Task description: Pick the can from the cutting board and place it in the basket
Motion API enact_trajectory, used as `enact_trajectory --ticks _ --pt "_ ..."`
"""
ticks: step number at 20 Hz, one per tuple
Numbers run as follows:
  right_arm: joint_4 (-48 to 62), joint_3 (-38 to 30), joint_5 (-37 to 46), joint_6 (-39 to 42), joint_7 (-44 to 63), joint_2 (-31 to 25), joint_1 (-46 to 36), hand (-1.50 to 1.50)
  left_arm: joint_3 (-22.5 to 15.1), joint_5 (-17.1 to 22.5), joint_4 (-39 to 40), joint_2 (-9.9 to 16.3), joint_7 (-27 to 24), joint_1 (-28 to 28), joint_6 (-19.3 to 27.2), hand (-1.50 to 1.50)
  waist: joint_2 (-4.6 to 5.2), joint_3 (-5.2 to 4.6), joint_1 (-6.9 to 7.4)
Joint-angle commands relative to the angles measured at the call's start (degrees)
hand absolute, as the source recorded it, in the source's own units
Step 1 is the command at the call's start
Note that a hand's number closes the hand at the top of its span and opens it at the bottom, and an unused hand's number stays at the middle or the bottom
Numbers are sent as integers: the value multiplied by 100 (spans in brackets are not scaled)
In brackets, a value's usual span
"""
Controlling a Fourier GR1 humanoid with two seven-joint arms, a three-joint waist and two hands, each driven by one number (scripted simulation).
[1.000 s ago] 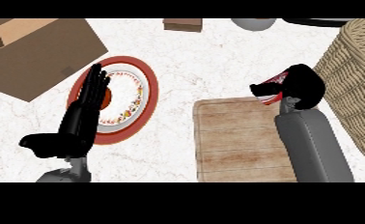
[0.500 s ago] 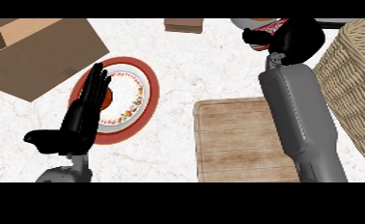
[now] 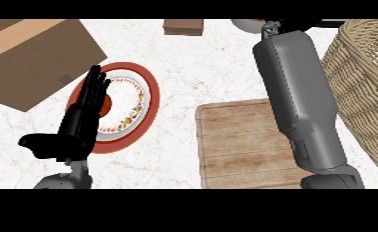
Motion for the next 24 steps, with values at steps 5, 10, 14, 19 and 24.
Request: enact_trajectory --ticks 5,10,14,19,24 --pt "427 -517 949 353 1525 57 -269 150 289 158 113 145 -18 21 -80 0 -60 -3 -241" --pt "157 -827 1168 701 1372 -24 -130 150 278 33 -57 134 170 91 81 0 -96 5 -320" --pt "-144 -1058 1184 474 1113 -60 128 150 264 125 99 40 -213 281 -46 0 -83 4 -317" --pt "-1177 -1205 1140 564 628 42 968 150 244 79 -251 57 77 353 43 0 -122 8 -411" --pt "-1540 -1232 1171 753 476 78 1475 150 347 167 -104 110 -113 348 -114 0 -85 5 -346"
